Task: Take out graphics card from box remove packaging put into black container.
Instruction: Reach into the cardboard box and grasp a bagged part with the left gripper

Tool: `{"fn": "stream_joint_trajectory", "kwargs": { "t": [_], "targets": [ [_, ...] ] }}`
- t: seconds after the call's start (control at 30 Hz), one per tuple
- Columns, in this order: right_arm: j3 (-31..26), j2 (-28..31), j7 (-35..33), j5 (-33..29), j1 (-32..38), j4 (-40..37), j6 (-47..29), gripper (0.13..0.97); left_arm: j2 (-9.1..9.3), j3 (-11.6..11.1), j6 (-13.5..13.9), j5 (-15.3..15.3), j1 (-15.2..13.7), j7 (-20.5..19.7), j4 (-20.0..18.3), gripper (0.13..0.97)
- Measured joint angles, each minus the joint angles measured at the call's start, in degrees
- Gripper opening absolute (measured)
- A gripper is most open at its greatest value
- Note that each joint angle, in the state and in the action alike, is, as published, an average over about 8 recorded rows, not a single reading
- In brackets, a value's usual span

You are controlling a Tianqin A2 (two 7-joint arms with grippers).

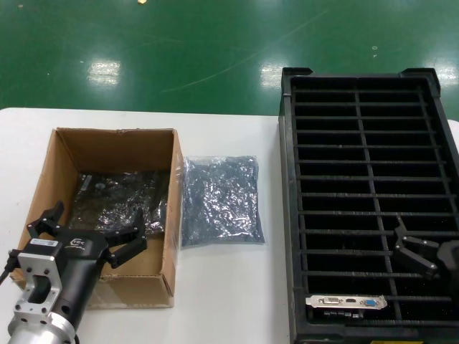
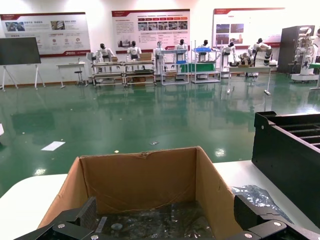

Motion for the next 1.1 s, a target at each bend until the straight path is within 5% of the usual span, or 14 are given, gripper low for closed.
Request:
{"fn": "stream_joint_trajectory", "kwargs": {
  "t": [0.4, 0.5, 0.63, 0.83, 1.1],
  "targets": [
    [0.0, 0.0, 0.0, 0.0, 0.0, 0.0, 0.0, 0.966, -0.58, 0.3, -0.1, -0.1, 0.0, -0.1, -0.1, 0.966],
    [0.0, 0.0, 0.0, 0.0, 0.0, 0.0, 0.0, 0.966, -2.65, 1.4, -0.5, -0.3, -0.4, -0.1, -0.3, 0.966],
    [0.0, 0.0, 0.0, 0.0, 0.0, 0.0, 0.0, 0.966, -8.33, 4.0, -0.1, 0.6, -2.5, 0.7, -0.2, 0.966],
    [0.0, 0.0, 0.0, 0.0, 0.0, 0.0, 0.0, 0.966, -16.54, 8.6, 8.3, 6.8, -11.7, 6.8, 6.5, 0.966],
    [0.0, 0.0, 0.0, 0.0, 0.0, 0.0, 0.0, 0.966, -19.66, 15.6, 21.6, 20.4, -29.2, 13.8, 23.9, 0.966]
  ]
}}
